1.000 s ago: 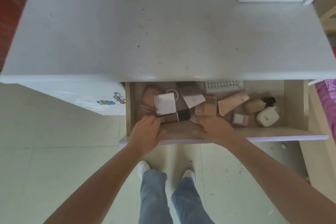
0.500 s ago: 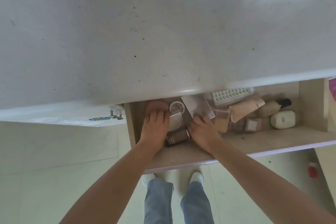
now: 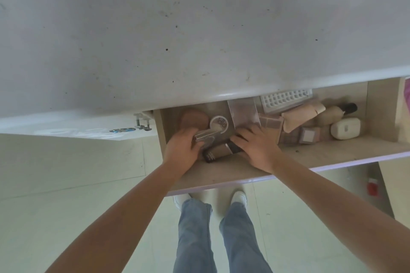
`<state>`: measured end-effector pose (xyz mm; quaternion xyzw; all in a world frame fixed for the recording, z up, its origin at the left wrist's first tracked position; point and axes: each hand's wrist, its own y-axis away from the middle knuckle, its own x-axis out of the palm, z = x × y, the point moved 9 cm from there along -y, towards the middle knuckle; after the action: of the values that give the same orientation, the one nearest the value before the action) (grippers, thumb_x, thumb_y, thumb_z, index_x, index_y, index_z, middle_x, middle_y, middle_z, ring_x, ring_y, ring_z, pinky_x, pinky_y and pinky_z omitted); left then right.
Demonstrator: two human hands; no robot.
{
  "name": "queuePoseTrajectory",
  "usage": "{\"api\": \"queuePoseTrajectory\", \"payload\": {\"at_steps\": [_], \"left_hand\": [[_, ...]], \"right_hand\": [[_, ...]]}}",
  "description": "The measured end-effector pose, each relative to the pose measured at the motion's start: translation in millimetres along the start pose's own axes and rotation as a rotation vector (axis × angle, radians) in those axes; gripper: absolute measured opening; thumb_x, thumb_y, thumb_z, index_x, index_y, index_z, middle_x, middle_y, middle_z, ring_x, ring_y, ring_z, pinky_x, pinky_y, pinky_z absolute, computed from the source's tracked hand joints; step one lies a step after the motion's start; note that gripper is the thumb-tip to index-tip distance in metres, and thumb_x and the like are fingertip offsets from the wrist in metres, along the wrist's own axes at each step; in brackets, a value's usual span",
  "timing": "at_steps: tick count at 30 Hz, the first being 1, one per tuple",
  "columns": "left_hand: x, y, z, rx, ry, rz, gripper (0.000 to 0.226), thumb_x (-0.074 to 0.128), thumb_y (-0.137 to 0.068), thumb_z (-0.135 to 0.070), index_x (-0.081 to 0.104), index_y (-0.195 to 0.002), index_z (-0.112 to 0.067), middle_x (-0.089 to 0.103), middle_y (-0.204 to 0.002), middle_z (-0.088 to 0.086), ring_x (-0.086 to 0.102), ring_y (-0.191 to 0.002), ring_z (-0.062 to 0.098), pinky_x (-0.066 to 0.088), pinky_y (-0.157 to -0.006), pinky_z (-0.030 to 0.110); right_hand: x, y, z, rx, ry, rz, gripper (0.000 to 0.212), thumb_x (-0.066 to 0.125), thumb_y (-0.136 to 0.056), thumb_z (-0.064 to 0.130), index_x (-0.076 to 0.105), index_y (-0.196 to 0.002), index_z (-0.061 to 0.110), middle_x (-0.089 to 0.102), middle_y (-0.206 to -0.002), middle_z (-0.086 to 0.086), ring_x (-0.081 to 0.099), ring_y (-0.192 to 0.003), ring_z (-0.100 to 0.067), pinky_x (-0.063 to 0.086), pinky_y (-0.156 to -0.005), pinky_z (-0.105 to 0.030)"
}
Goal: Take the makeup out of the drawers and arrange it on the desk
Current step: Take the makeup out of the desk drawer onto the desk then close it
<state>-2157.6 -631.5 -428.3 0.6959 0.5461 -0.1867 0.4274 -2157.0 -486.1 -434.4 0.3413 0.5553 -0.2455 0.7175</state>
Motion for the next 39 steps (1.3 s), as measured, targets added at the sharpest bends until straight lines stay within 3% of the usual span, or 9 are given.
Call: {"api": "queuePoseTrajectory", "payload": {"at_steps": [3,7,12,17,21,26,33,36,39], "left_hand": [[-15.2,16.7,11.5,-0.096,0.164,-0.075,0.028,0.059,-0.087,-0.017,0.058,-0.114,-0.007,0.063,-0.107,0.009,0.053,-0.089,0.019,0.035,-0.074,0.021],[-28.2,37.8,23.9,-0.227,0.309,-0.154,0.034,0.062,-0.085,-0.016,0.056,-0.116,-0.005,0.064,-0.099,0.011,0.057,-0.090,0.024,0.043,-0.081,0.029],[-55.1,65.0,32.7,-0.326,0.507,-0.342,0.023,0.065,-0.082,-0.009,0.050,-0.100,-0.012,0.053,-0.078,-0.010,0.053,-0.072,0.013,0.040,-0.058,0.002],[-106.5,90.0,27.1,-0.310,0.567,-0.555,0.017,0.063,-0.084,-0.009,0.047,-0.089,-0.013,0.051,-0.074,-0.017,0.050,-0.069,-0.004,0.037,-0.058,-0.003],[-156.1,104.6,41.4,-0.328,0.633,-0.703,0.015,0.060,-0.087,-0.010,0.048,-0.083,-0.019,0.051,-0.076,-0.017,0.052,-0.071,-0.003,0.039,-0.060,-0.001],[-231.0,99.0,95.4,-0.414,0.688,-0.846,0.015,0.056,-0.089,-0.012,0.054,-0.103,-0.008,0.056,-0.082,-0.004,0.051,-0.081,0.015,0.035,-0.061,0.014],[-300.9,69.2,177.5,-0.497,0.534,-0.815,0.027,0.052,-0.092,-0.015,0.052,-0.115,0.001,0.058,-0.093,0.008,0.050,-0.085,0.019,0.030,-0.065,0.012],[-311.9,54.1,198.2,-0.499,0.320,-0.700,0.027,0.055,-0.089,-0.014,0.054,-0.111,0.002,0.063,-0.104,0.017,0.057,-0.099,0.032,0.042,-0.082,0.032],[-307.4,45.8,197.6,-0.377,0.044,-0.596,0.033,0.063,-0.082,-0.020,0.056,-0.106,0.002,0.060,-0.106,0.017,0.053,-0.107,0.035,0.043,-0.091,0.040]], "right_hand": [[6.3,9.1,-2.3,0.155,-0.305,0.190,0.047,0.070,-0.078,0.019,0.056,-0.122,0.007,0.053,-0.128,-0.015,0.053,-0.115,-0.031,0.047,-0.091,-0.034],[-16.7,15.8,-0.5,0.249,-0.619,0.015,0.026,0.074,-0.069,0.001,0.067,-0.094,0.000,0.062,-0.100,-0.022,0.062,-0.090,-0.036,0.038,-0.075,-0.004],[-60.9,21.8,-3.4,0.295,-0.713,-0.060,0.024,0.070,-0.075,0.002,0.066,-0.098,0.003,0.059,-0.102,-0.009,0.056,-0.097,-0.024,0.050,-0.081,-0.032],[-134.1,0.5,11.0,0.229,-0.961,-0.190,0.040,0.068,-0.076,-0.001,0.055,-0.105,0.024,0.052,-0.095,0.014,0.051,-0.084,0.007,0.042,-0.075,0.000],[-176.0,-29.7,22.4,0.268,-1.194,-0.377,0.047,0.054,-0.082,-0.009,0.049,-0.102,0.034,0.053,-0.095,0.010,0.055,-0.084,-0.002,0.047,-0.073,-0.011],[-202.5,-114.3,58.7,0.313,-1.293,-0.364,0.050,0.042,-0.084,-0.012,0.046,-0.120,0.023,0.051,-0.104,-0.007,0.051,-0.093,-0.022,0.045,-0.082,-0.036],[-180.9,-223.1,122.7,0.472,-1.279,-0.290,0.028,0.046,-0.089,0.003,0.045,-0.115,0.012,0.054,-0.091,-0.001,0.050,-0.066,-0.006,0.042,-0.050,-0.012],[-175.8,-247.3,137.8,0.516,-1.155,-0.320,0.021,0.050,-0.090,0.008,0.048,-0.111,0.008,0.058,-0.110,-0.012,0.054,-0.074,-0.014,0.042,-0.060,-0.019],[-175.3,-257.0,153.0,0.505,-0.869,-0.287,0.032,0.052,-0.090,0.012,0.051,-0.120,0.003,0.055,-0.123,-0.013,0.054,-0.109,-0.026,0.039,-0.087,-0.025]]}}
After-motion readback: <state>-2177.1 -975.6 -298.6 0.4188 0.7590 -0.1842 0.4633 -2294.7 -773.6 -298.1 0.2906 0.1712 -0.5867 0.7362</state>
